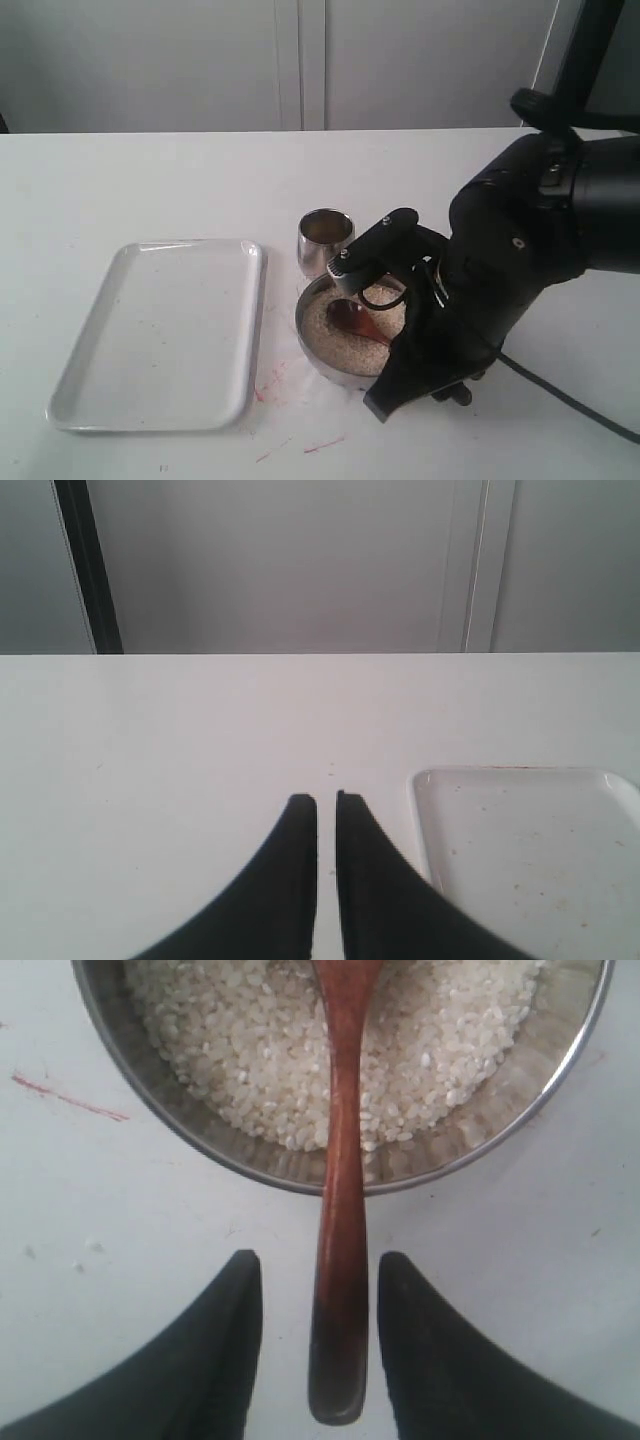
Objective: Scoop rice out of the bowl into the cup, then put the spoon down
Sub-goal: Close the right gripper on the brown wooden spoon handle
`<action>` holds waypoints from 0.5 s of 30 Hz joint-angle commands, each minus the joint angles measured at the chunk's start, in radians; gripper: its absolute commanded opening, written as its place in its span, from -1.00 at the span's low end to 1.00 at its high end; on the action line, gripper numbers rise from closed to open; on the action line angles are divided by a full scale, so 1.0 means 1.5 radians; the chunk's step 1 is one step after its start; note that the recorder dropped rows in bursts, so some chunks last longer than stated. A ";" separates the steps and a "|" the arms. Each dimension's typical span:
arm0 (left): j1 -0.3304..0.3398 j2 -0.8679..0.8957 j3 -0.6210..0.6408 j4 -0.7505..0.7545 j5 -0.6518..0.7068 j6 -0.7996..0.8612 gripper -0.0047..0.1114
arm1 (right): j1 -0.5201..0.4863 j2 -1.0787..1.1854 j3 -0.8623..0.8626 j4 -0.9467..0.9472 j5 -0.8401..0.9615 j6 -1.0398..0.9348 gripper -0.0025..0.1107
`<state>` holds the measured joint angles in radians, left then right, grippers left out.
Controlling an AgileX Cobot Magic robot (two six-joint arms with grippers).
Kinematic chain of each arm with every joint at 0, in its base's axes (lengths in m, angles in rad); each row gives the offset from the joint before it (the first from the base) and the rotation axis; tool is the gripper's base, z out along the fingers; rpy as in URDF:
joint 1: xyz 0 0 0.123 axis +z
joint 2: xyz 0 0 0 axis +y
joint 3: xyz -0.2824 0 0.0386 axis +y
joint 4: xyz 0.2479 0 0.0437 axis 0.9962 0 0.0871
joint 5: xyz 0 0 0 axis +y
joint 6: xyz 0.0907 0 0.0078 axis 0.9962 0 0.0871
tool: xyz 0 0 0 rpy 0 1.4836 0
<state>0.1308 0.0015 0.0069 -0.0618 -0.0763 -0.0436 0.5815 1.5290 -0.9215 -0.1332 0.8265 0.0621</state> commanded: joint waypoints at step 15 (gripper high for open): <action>-0.003 -0.001 -0.005 -0.003 -0.004 -0.004 -0.67 | 0.003 0.000 0.003 -0.006 -0.015 0.003 -0.31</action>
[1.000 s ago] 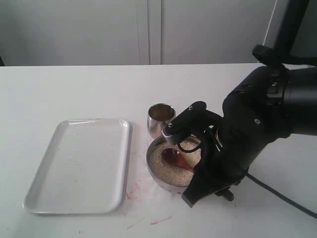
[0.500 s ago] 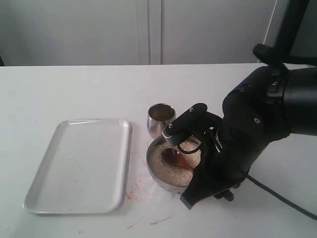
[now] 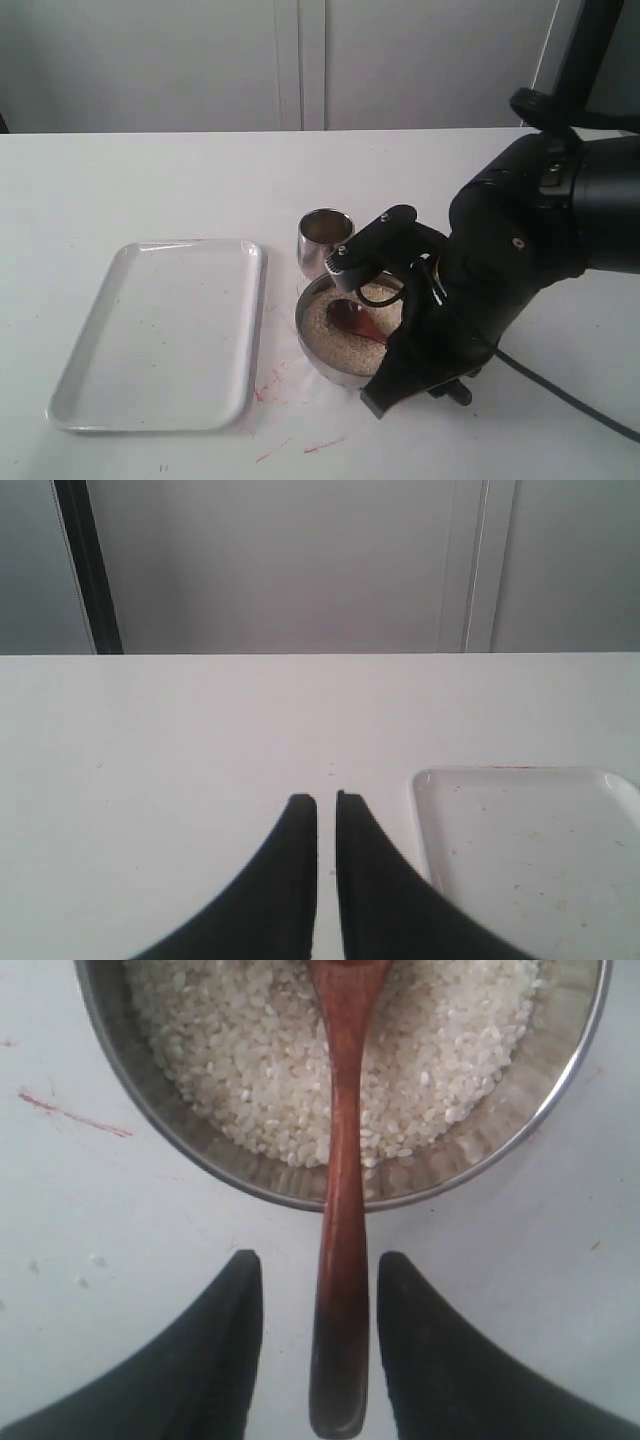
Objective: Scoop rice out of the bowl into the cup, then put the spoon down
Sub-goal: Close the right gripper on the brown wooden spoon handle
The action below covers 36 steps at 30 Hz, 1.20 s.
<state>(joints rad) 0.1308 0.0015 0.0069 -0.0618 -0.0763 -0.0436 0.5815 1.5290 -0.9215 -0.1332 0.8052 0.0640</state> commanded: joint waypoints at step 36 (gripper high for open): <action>-0.003 -0.001 -0.005 -0.003 -0.004 -0.004 -0.67 | 0.003 0.033 0.003 0.000 -0.016 0.020 -0.33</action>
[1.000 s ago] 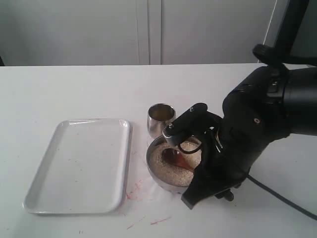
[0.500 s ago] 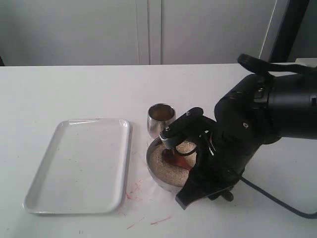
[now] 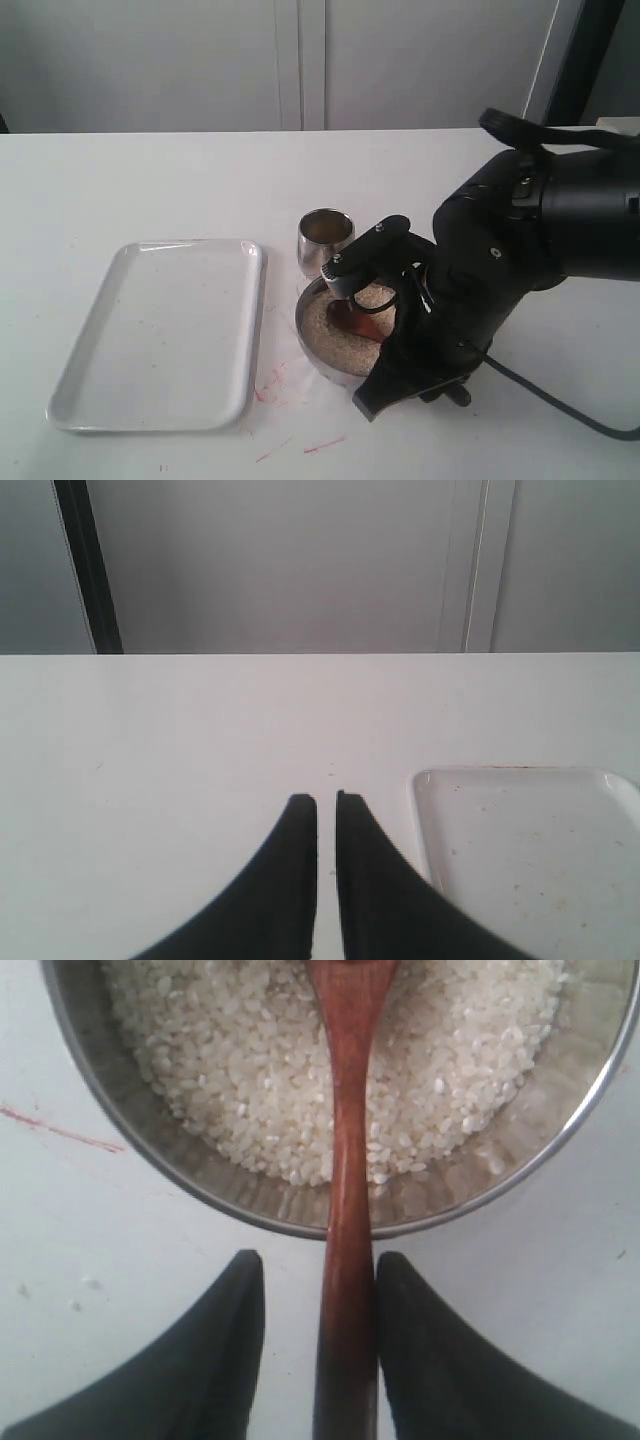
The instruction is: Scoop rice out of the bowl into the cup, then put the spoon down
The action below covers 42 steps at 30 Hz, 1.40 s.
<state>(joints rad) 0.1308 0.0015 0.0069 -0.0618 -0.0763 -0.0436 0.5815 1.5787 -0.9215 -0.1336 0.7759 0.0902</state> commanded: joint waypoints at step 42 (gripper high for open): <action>-0.003 -0.001 -0.005 -0.003 -0.004 -0.004 -0.67 | 0.027 -0.258 -0.032 -0.110 0.225 -0.046 -0.96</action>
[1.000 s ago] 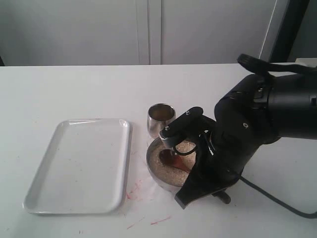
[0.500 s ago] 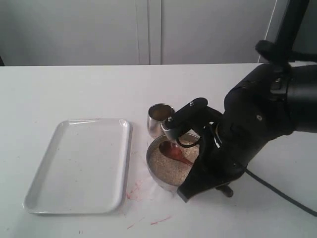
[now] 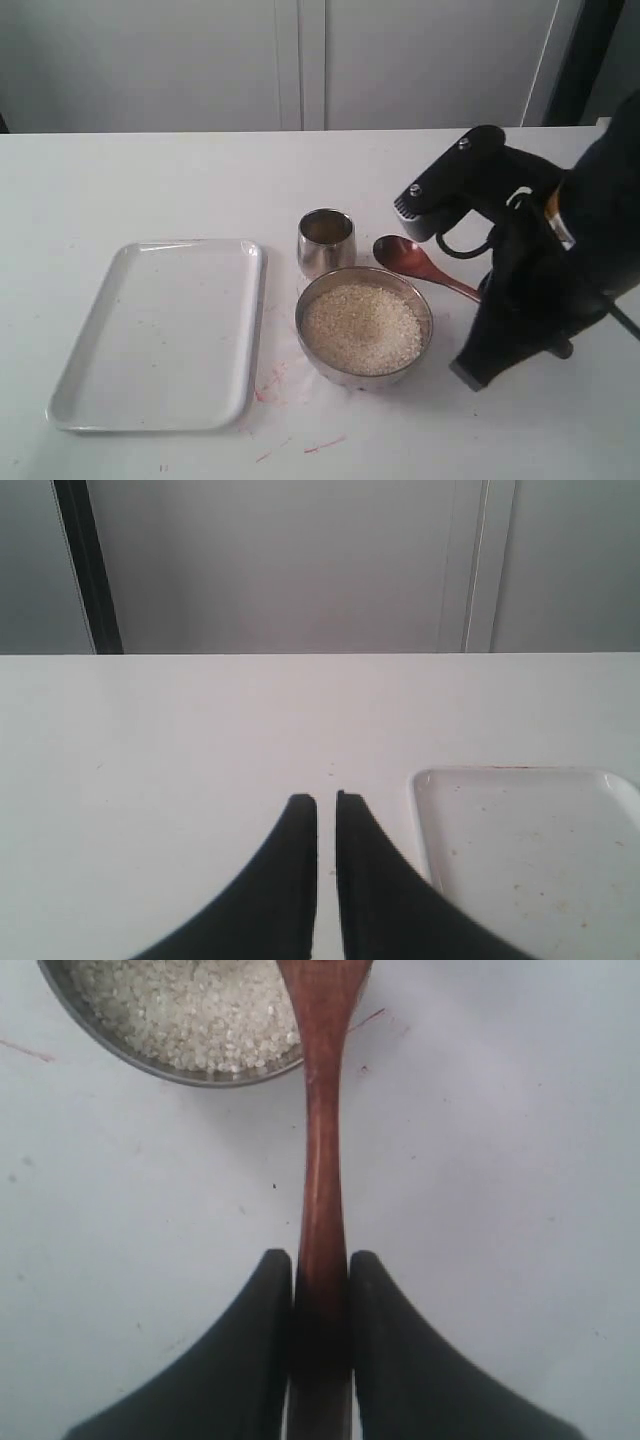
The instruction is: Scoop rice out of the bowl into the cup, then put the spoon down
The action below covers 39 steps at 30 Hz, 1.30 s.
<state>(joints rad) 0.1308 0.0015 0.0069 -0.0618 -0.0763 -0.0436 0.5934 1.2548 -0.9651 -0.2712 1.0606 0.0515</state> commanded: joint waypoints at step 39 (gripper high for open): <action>-0.003 -0.001 -0.005 -0.003 -0.004 -0.004 -0.67 | 0.255 0.213 0.101 -0.527 0.107 0.220 -0.96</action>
<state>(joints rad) 0.1308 0.0015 0.0069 -0.0618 -0.0763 -0.0436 0.9776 1.5484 -0.8174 -1.0511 1.2145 0.3716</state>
